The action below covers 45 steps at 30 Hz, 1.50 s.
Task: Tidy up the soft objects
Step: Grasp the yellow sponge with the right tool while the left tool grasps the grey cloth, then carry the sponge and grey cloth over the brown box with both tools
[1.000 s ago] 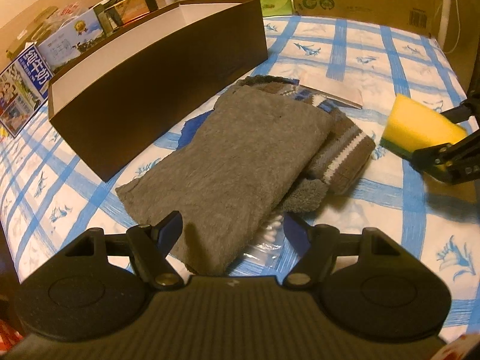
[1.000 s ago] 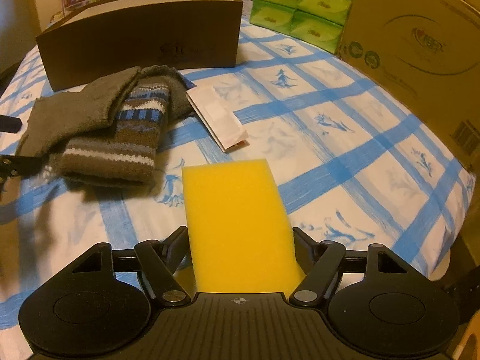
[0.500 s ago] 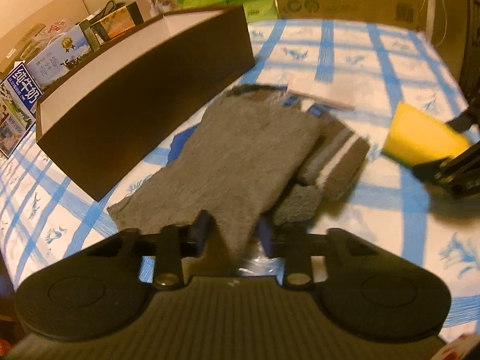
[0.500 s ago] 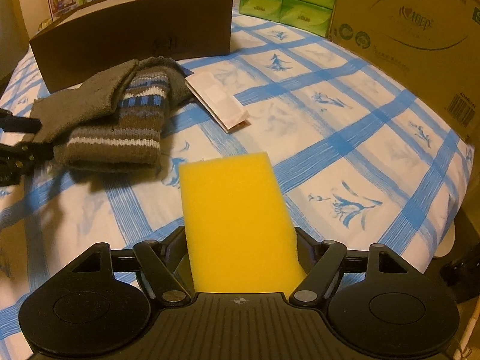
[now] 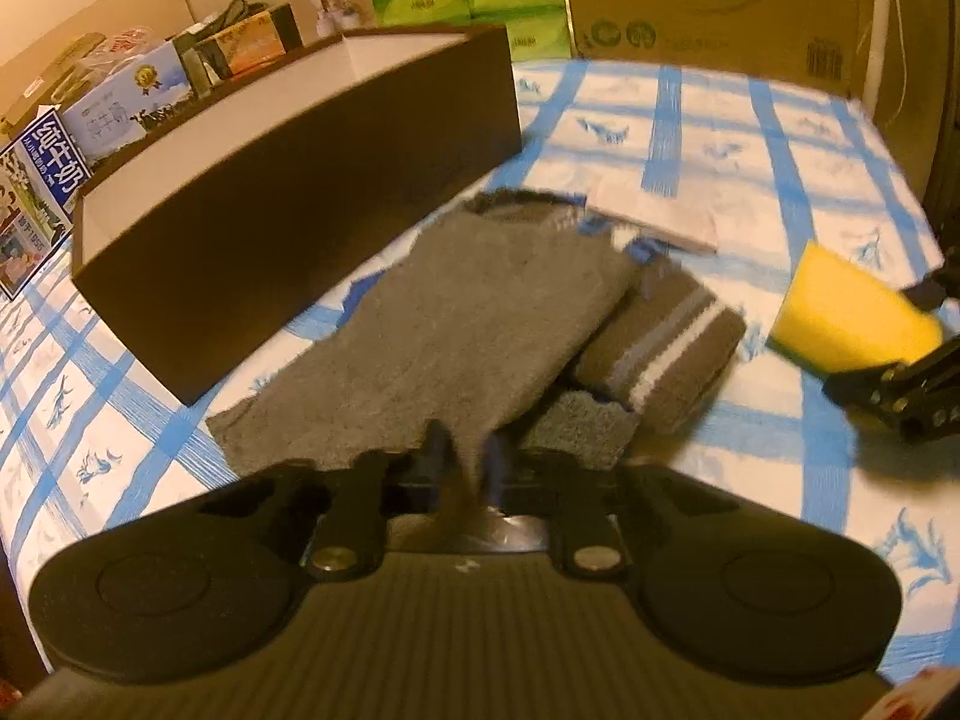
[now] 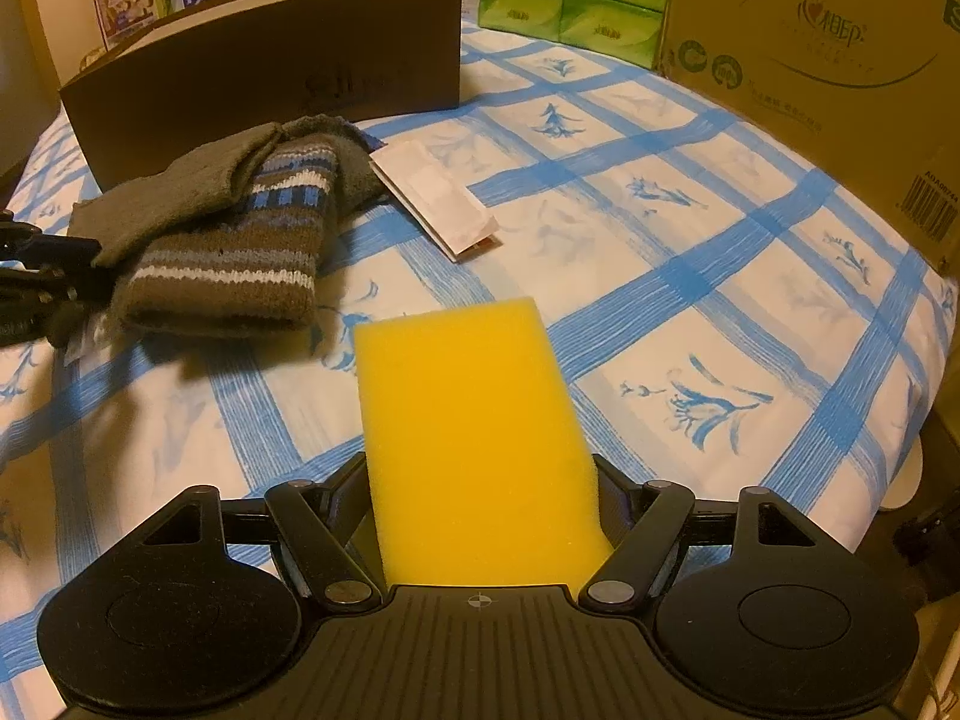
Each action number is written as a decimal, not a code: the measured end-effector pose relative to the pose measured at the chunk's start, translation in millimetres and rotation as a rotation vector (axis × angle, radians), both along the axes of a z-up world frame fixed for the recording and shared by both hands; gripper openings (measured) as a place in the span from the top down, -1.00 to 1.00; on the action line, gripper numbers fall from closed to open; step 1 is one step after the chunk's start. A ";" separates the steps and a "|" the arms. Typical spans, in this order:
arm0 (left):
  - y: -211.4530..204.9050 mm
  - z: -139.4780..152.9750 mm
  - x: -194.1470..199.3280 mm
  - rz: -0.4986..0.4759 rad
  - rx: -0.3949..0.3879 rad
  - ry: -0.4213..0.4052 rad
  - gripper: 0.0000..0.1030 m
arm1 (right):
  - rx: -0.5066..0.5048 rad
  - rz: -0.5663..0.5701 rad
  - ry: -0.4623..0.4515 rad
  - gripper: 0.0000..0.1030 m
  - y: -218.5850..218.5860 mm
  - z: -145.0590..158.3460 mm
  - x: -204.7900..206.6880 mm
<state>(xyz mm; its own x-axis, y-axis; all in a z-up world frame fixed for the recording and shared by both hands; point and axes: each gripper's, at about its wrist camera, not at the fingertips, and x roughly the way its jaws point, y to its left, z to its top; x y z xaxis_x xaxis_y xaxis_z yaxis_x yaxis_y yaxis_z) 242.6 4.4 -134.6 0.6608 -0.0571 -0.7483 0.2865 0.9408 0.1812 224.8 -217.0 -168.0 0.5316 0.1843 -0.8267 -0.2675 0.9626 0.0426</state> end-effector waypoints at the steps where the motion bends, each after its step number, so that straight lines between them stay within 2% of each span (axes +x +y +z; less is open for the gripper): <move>1: 2.4 4.4 -1.3 0.006 -0.007 -0.012 0.87 | 0.001 -0.001 0.000 -0.43 0.1 0.2 -0.1; 7: 31.0 40.7 -5.3 0.077 -0.113 -0.057 0.93 | 0.016 -0.007 -0.008 -0.41 -3.5 5.1 -2.8; 13: 56.9 74.8 -13.2 0.124 -0.150 -0.105 0.93 | 0.044 -0.017 -0.058 -0.41 -12.2 30.6 -5.1; 21: 72.5 108.0 -31.4 0.146 -0.181 -0.154 0.93 | 0.090 0.030 -0.134 -0.41 -4.1 75.7 -3.9; 29: 81.1 133.9 -36.9 0.152 -0.211 -0.196 0.94 | 0.143 0.120 -0.202 -0.41 23.2 113.6 2.2; 35: 87.2 147.1 -37.2 0.159 -0.224 -0.214 0.94 | 0.184 0.154 -0.232 -0.41 37.1 131.0 9.1; 45: 94.3 170.2 -25.2 0.166 -0.239 -0.250 0.94 | 0.195 0.194 -0.243 -0.41 54.9 147.5 30.1</move>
